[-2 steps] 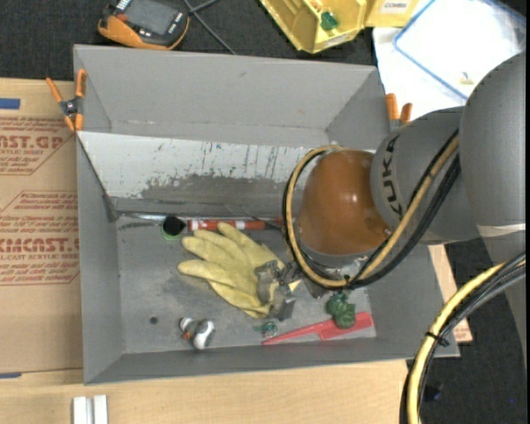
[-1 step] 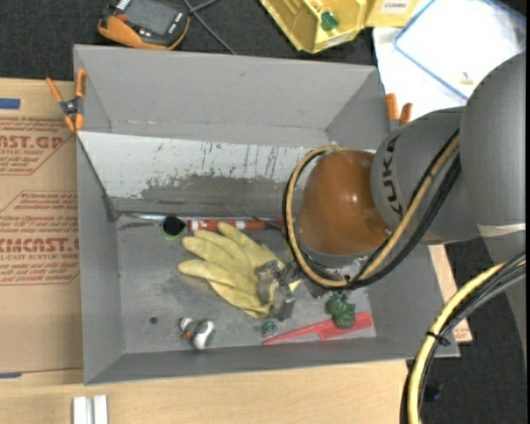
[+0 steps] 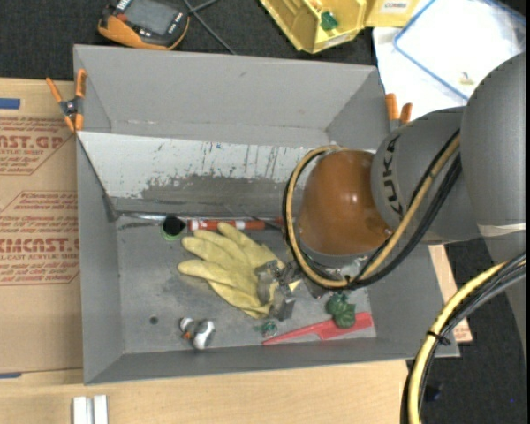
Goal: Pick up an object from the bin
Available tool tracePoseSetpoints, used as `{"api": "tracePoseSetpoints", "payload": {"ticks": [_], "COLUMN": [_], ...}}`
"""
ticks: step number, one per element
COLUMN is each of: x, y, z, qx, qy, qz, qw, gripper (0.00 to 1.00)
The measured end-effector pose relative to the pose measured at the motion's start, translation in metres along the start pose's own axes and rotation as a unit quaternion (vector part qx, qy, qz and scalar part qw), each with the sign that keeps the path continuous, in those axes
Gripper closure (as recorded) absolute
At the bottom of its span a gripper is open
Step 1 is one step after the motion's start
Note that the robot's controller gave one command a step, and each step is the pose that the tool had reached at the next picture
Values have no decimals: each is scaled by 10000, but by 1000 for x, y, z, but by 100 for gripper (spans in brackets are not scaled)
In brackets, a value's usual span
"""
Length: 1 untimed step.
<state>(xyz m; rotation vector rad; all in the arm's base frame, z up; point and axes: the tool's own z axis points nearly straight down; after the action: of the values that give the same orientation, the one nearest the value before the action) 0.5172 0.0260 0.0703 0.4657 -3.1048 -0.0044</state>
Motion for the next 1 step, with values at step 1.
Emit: {"api": "tracePoseSetpoints", "payload": {"ticks": [1], "x": [0], "y": [0], "z": [0], "qx": [0], "qy": [0], "qz": [0], "qw": [10000], "gripper": [100]}}
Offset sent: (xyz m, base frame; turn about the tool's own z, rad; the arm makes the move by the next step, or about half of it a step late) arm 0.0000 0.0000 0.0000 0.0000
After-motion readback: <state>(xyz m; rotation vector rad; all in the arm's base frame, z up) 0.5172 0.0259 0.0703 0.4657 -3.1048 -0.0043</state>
